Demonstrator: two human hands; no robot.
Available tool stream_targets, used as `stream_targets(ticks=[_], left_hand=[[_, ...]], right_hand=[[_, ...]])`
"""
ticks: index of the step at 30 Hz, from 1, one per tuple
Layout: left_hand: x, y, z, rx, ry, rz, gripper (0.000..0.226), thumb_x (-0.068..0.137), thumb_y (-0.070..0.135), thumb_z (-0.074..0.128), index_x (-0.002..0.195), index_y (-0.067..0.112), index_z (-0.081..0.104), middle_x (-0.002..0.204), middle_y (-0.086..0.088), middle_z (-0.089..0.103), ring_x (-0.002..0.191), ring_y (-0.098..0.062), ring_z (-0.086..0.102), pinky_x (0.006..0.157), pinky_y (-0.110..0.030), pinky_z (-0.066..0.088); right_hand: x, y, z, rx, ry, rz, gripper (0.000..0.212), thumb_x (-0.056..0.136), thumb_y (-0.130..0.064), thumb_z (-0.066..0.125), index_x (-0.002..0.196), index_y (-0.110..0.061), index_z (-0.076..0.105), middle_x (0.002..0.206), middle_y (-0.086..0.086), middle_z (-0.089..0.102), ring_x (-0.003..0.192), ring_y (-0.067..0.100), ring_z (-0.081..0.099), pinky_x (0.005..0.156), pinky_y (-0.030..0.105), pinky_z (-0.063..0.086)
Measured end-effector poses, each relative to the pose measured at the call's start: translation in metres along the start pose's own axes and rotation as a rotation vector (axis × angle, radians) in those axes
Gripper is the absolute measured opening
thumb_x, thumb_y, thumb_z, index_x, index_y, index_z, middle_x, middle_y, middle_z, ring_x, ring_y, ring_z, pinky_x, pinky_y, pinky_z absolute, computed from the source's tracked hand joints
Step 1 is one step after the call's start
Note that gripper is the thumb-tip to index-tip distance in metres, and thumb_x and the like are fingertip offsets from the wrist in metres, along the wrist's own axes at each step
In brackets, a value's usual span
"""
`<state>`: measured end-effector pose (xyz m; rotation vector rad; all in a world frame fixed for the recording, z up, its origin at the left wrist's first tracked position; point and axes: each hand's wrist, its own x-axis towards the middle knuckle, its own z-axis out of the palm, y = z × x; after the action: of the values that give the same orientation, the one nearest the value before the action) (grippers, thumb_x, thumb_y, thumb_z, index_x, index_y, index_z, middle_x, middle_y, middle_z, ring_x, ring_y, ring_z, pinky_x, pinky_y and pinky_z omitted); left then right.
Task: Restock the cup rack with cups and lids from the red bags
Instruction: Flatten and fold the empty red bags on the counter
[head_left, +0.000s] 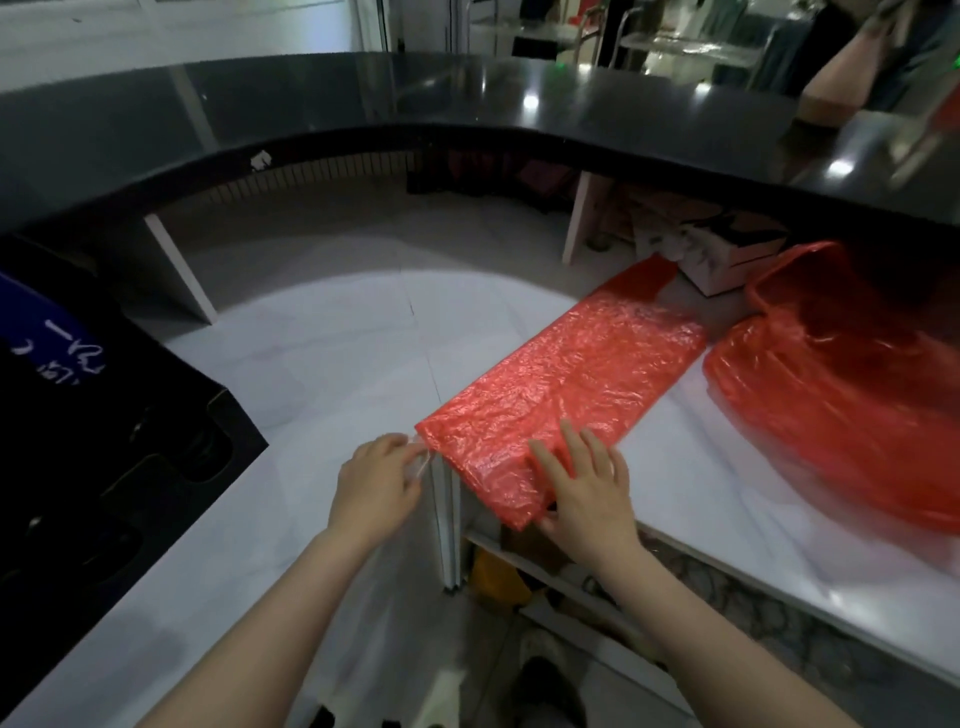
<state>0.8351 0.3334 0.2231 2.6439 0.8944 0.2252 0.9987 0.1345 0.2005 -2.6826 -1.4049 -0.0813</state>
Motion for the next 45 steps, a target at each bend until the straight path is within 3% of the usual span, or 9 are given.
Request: stream_targets(ticks=[5,10,13,16,19,21,27,34,45], left_hand=[[0.004,0.013,0.006,-0.035,0.038,0.191,0.074,0.081,0.008,0.062,0.147,0.016,0.031,0.155,-0.011,0.025,0.138,-0.03,0.03,0.112,-0.039,0.026],[0.026,0.01,0.016,0.296,-0.216,0.436,0.081,0.089,0.023,0.058,0.151,0.028,0.007,0.16,-0.002,-0.003,0.147,-0.023,0.006,0.118,-0.036,0.004],[0.031,0.019,0.017,0.267,-0.2,0.52,0.078,0.08,0.023,0.069,0.148,0.022,0.03,0.155,-0.008,0.026,0.137,-0.031,0.034,0.113,-0.037,0.029],[0.036,0.036,0.016,0.185,-0.077,0.617,0.067,0.05,0.011,0.089,0.114,0.01,0.068,0.111,-0.017,0.067,0.089,-0.036,0.067,0.074,-0.043,0.057],[0.041,0.056,0.019,0.209,-0.086,0.645,0.054,0.057,0.014,0.086,0.108,0.01,0.069,0.099,-0.015,0.067,0.081,-0.035,0.066,0.065,-0.04,0.056],[0.046,0.068,0.026,0.215,-0.097,0.605,0.049,0.069,0.019,0.078,0.116,0.013,0.065,0.108,-0.014,0.063,0.091,-0.034,0.063,0.073,-0.041,0.054],[0.059,0.093,0.038,0.199,-0.111,0.707,0.042,0.085,0.016,0.056,0.127,0.019,0.056,0.122,-0.006,0.055,0.109,-0.027,0.052,0.088,-0.037,0.042],[0.063,0.098,0.035,0.104,-0.147,0.868,0.04,0.07,0.023,0.083,0.106,0.009,0.071,0.115,-0.01,0.067,0.102,-0.026,0.065,0.086,-0.038,0.054],[0.08,0.104,0.046,0.032,-0.159,0.653,0.021,0.091,0.035,0.057,0.106,0.021,0.062,0.092,0.001,0.07,0.082,-0.02,0.063,0.067,-0.03,0.047]], right_hand=[[-0.005,-0.01,0.012,0.006,-0.093,0.032,0.071,0.091,-0.043,0.049,0.15,-0.036,0.011,0.16,0.006,0.01,0.146,0.032,0.008,0.115,0.05,0.008],[-0.01,0.03,0.005,0.051,-0.214,0.016,0.057,0.1,-0.045,0.032,0.149,-0.046,0.003,0.161,-0.003,-0.004,0.147,0.024,-0.01,0.112,0.056,-0.012],[-0.013,0.062,-0.005,0.036,-0.225,0.105,0.061,0.096,-0.047,0.035,0.148,-0.048,0.003,0.161,-0.004,-0.006,0.146,0.027,-0.014,0.111,0.057,-0.012],[-0.025,0.079,-0.019,0.086,-0.142,0.202,0.063,0.093,-0.051,0.041,0.149,-0.043,0.014,0.161,-0.003,0.005,0.147,0.031,-0.002,0.113,0.057,-0.004],[-0.038,0.079,-0.028,0.172,0.089,0.002,0.061,0.07,-0.023,0.079,0.127,-0.02,0.059,0.134,0.013,0.055,0.119,0.038,0.054,0.098,0.054,0.044],[-0.045,0.075,-0.028,0.214,0.132,-0.087,0.045,0.062,-0.013,0.083,0.105,-0.014,0.07,0.108,0.009,0.067,0.092,0.032,0.065,0.076,0.042,0.055],[-0.058,0.101,-0.029,0.353,0.114,0.157,0.016,0.079,-0.006,0.066,0.094,-0.011,0.067,0.104,0.007,0.071,0.091,0.031,0.066,0.074,0.039,0.054],[-0.062,0.115,-0.028,0.493,0.074,0.32,0.016,0.085,-0.009,0.063,0.097,-0.018,0.067,0.115,-0.003,0.067,0.103,0.017,0.061,0.088,0.03,0.048],[-0.065,0.124,-0.024,0.51,0.213,0.423,0.015,0.088,-0.015,0.062,0.101,-0.019,0.067,0.09,-0.009,0.061,0.085,0.01,0.053,0.075,0.026,0.045]])
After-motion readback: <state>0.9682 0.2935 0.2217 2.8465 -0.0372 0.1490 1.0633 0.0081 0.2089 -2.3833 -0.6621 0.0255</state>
